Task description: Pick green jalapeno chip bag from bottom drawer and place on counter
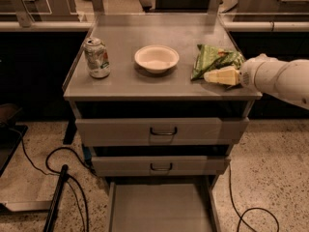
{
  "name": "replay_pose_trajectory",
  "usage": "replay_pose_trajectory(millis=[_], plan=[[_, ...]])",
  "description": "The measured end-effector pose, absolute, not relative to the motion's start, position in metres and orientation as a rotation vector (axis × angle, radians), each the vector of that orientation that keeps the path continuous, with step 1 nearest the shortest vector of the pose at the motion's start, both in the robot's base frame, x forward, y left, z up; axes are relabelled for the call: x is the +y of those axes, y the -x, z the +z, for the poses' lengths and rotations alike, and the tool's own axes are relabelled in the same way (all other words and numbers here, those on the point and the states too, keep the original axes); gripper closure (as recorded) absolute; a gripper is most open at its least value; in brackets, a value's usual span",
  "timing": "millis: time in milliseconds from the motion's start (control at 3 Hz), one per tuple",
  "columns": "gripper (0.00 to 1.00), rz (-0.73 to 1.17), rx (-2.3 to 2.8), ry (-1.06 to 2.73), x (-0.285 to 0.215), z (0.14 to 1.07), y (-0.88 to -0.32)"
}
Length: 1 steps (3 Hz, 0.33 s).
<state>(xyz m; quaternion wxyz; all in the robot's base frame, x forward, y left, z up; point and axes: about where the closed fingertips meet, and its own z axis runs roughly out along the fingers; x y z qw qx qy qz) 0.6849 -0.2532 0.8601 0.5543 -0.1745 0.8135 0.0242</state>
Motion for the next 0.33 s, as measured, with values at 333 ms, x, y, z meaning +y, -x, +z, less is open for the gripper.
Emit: replay_pose_trajectory(millis=[333], plan=[[0.00,0.057,1.922,0.412,-0.2532,0.8601,-0.6849]])
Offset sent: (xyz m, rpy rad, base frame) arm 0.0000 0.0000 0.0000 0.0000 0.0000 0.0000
